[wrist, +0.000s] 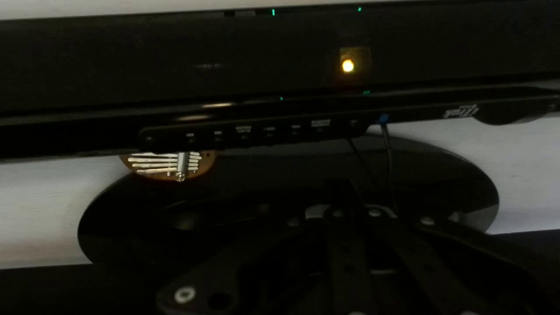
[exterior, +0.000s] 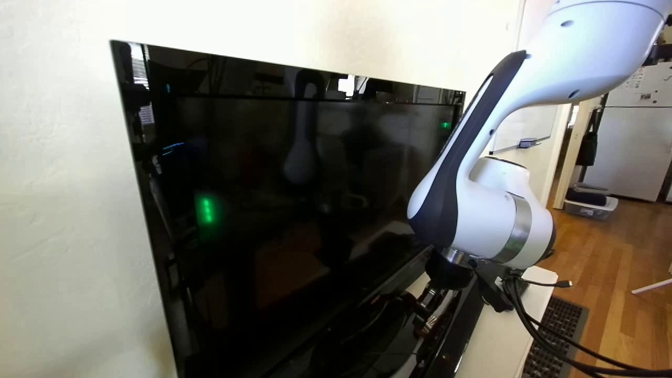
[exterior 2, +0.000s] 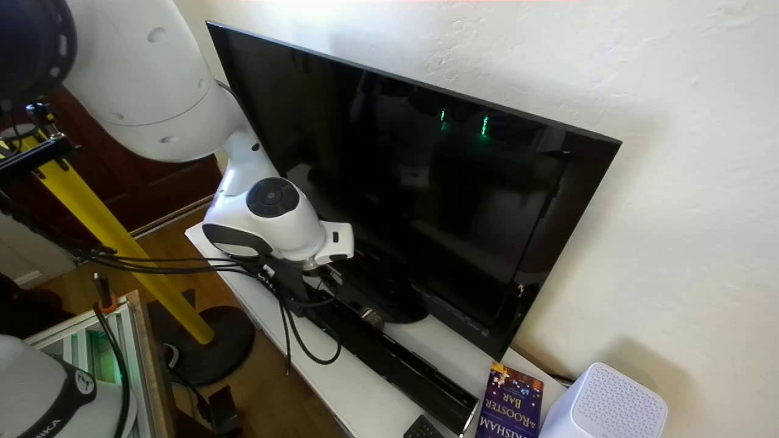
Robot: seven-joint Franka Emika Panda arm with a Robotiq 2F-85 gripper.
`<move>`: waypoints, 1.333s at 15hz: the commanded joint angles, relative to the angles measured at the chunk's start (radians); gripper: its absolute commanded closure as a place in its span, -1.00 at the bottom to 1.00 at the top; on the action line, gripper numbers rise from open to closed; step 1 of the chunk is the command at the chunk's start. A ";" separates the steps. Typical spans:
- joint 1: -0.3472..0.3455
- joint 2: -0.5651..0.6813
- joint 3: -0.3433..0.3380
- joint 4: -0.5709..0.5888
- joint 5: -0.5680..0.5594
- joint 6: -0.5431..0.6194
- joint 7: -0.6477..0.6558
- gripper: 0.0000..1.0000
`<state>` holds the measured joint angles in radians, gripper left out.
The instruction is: Press a button on the black speaker
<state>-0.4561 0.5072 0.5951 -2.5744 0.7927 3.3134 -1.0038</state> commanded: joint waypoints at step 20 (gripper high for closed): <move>0.074 -0.002 -0.097 -0.020 -0.004 -0.039 -0.012 1.00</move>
<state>-0.4168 0.5061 0.5367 -2.5880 0.7927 3.2936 -1.0093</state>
